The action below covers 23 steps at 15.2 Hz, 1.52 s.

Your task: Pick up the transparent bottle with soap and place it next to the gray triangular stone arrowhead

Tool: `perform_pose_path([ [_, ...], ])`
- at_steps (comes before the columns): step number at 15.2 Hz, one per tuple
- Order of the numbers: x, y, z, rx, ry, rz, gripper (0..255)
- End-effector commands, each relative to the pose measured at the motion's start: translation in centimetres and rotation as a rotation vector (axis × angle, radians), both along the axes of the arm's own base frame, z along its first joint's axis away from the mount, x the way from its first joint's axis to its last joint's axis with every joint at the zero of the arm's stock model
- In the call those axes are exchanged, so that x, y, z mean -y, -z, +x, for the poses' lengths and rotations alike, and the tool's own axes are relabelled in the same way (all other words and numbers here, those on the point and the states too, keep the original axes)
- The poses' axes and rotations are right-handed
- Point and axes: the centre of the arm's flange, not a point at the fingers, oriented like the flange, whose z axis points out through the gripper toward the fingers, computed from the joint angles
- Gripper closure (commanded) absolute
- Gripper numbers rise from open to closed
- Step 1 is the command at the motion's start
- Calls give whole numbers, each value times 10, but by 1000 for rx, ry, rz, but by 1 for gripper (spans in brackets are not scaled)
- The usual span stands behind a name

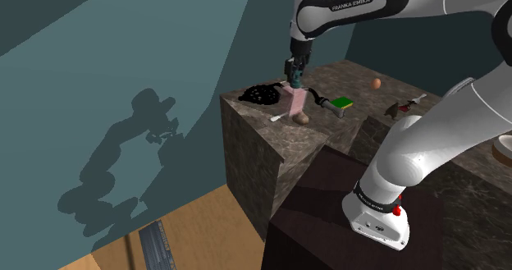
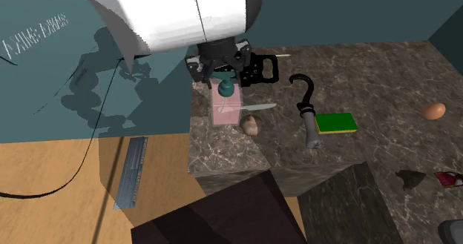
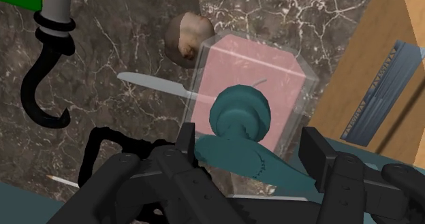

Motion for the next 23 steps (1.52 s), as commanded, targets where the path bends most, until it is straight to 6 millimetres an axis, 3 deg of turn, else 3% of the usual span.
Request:
perform_pose_path([
  [1,1,-11,0,0,0,0,255],
  [23,1,-127,0,0,0,0,255],
])
